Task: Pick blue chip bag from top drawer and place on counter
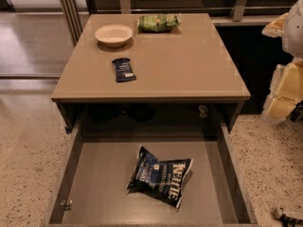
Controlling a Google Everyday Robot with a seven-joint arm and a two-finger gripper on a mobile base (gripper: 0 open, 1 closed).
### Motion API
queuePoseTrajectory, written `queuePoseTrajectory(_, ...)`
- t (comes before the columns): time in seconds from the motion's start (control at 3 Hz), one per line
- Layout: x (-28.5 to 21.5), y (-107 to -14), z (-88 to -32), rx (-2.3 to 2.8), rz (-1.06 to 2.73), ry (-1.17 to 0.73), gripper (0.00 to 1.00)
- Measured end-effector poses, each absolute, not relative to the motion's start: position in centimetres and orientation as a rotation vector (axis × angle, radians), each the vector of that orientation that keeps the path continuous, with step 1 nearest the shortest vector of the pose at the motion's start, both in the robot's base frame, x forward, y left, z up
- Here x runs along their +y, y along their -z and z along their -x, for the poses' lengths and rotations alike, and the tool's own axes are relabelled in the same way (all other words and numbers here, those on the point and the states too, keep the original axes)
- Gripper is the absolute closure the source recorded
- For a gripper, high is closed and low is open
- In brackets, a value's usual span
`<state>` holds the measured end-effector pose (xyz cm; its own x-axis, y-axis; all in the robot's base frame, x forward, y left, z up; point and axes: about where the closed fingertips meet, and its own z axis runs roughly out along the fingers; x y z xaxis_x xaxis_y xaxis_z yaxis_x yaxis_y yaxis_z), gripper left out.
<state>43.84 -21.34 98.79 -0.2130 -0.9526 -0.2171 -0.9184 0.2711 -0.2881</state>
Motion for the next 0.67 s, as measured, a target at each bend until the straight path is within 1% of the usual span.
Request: queuePoseTrajectory(0.67, -20.94, -98.33, -42.98, 2.165, 1.723, 0.172, 0.00)
